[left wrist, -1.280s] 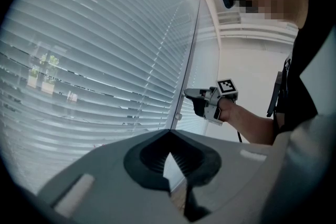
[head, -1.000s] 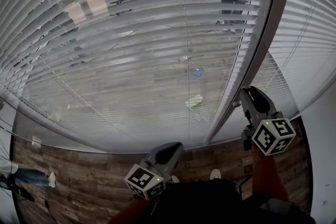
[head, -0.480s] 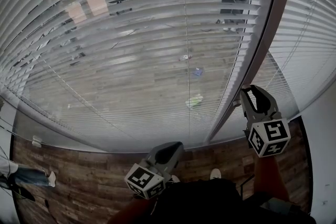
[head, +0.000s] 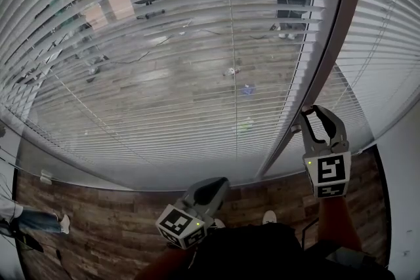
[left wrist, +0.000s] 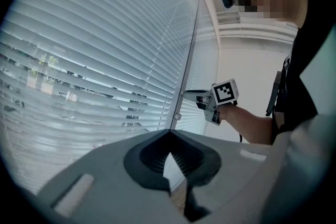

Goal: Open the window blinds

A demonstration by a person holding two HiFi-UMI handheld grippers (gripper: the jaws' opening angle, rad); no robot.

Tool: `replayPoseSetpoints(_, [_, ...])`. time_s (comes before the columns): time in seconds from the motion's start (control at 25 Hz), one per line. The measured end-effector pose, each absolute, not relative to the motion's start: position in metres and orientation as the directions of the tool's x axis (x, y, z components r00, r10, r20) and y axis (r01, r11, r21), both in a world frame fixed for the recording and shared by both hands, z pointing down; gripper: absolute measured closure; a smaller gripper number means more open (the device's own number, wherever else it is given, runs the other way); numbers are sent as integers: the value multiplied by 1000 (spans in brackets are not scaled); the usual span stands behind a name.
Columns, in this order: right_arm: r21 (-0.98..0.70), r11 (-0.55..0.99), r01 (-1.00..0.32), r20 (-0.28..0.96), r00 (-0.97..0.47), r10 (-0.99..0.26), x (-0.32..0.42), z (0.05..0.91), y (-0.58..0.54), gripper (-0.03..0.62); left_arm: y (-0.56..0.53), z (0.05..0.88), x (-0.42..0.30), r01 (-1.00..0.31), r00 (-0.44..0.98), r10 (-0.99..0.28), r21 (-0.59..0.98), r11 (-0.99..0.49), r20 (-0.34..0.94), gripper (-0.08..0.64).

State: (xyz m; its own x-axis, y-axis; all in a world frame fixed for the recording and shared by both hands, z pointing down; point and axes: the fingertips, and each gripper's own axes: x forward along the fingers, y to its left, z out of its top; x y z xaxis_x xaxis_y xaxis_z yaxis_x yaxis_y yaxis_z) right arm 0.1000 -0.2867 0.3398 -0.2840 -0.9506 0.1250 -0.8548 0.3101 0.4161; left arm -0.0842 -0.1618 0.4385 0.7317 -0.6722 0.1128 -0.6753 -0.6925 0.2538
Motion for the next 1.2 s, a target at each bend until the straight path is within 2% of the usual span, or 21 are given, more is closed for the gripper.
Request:
replayPoseSetpoints(0.32, [596,245,-765,125,-213,-969,100,345,-287,443,-162,441,-85,-676,730,-674,262,-689,110,560])
replayPoseSetpoints(0.48, [713,192,-675,120,-152,-981,99,346,-285,443,-162,442,-84,-673,733,-672,258,-694,106,560])
replayPoseSetpoints(0.68, [709,188,-680,108,-159,-981,100,346,-286,441,-164,441,-82,-674,731,-675,260,-691,101,560])
replayPoseSetpoints(0.84, [586,212,-782,63,-217,-974,97,338,-282,416,-165,442,-82,-673,732,-673,259,-692,104,560])
replayPoseSetpoints(0.96, [366,279,-888,44,-283,-958,101,334,-281,405,-165,441,-81,-671,734,-672,258,-695,101,560])
replayPoseSetpoints(1.08, [74,337,-939,36,-335,-941,111,333,-284,401,-165,441,-81,-671,734,-672,255,-696,97,560])
replayPoseSetpoints(1.2, [-4,345,-939,41,-345,-938,113,336,-286,394,-165,441,-80,-669,736,-670,259,-697,97,560])
